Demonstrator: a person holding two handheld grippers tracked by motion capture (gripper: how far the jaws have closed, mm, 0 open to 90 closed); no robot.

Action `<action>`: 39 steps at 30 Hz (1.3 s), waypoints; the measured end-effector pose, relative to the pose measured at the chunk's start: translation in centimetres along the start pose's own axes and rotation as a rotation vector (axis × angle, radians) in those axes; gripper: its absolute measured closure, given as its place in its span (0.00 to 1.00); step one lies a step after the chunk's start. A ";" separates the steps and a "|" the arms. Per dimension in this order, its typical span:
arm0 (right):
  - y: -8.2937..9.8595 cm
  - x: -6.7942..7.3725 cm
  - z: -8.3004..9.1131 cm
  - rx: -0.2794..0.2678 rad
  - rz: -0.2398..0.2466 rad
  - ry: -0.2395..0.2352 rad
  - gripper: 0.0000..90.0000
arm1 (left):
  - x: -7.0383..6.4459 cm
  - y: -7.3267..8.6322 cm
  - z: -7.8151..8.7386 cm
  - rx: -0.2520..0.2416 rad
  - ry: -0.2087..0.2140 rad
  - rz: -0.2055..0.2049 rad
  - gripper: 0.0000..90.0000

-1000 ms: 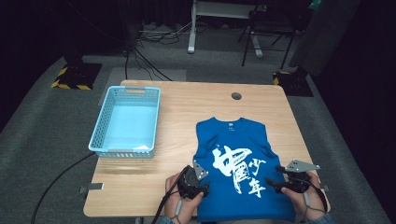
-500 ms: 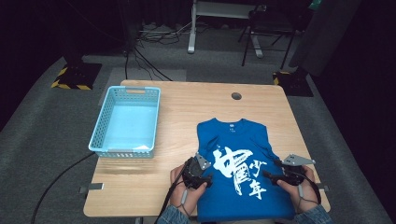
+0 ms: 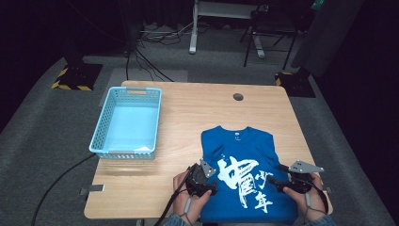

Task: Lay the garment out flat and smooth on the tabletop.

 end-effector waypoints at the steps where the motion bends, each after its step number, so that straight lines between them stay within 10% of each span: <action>1: -0.2 -0.2 -0.4 0.003 0.003 0.000 0.28 | 0.0 0.0 -0.2 0.010 -0.002 -0.007 0.34; 16: 2.1 1.3 1.1 0.012 -0.013 0.005 0.30 | -2.3 2.0 2.1 -0.006 0.060 -0.024 0.35; 39: 2.2 1.3 1.1 0.011 -0.012 0.003 0.30 | 0.7 -3.7 2.0 -0.122 -0.051 0.039 0.25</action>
Point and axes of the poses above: each handheld gripper's, and its own axes: z roughly backward along the jaws, y roughly out of its underside, x roughly to its left, the point moved 5 cm from there along -z, roughly forward along the jaws, and after that the axes turned 12 degrees about -y, right-handed, at the moved point
